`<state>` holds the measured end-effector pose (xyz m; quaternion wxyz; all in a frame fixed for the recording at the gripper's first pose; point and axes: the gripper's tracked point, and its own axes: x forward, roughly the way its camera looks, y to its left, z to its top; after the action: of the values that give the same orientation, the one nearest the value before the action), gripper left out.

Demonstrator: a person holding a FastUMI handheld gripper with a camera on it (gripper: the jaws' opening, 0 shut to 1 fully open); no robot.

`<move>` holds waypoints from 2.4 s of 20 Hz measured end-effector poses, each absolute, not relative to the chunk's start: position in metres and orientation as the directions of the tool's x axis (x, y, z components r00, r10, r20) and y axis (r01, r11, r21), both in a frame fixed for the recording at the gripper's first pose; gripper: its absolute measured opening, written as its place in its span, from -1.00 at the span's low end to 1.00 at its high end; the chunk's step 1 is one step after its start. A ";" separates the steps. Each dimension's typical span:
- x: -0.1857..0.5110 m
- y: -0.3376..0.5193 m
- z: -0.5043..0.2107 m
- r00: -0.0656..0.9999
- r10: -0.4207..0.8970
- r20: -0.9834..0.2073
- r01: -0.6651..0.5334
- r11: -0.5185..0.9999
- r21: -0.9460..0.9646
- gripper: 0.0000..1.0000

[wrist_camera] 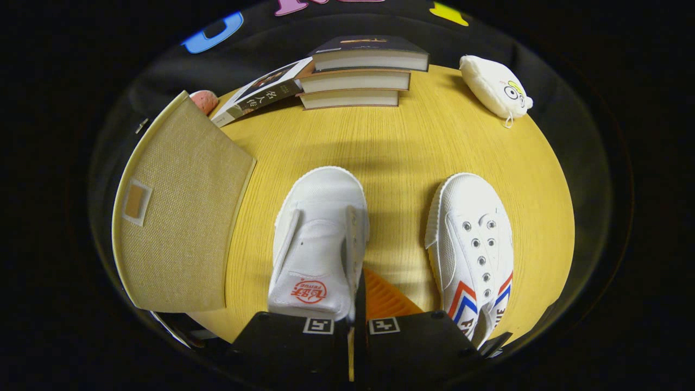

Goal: Open the storage box then place both shoes into the box .Put the left shoe in first, then the right shoe, with the right side of both shoes facing outward in a uniform manner.

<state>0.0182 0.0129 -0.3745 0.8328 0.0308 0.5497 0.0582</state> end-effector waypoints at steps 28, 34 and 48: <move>0.024 0.157 -0.138 0.572 0.349 -0.743 0.015 0.901 0.434 -0.87; 0.051 0.231 -0.138 0.586 0.365 -0.724 0.038 0.879 0.475 -0.87; 0.051 0.287 -0.239 0.493 0.276 -0.825 0.131 0.914 0.384 -0.86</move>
<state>0.0509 0.2867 -0.2389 0.8398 0.2030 0.5016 0.0433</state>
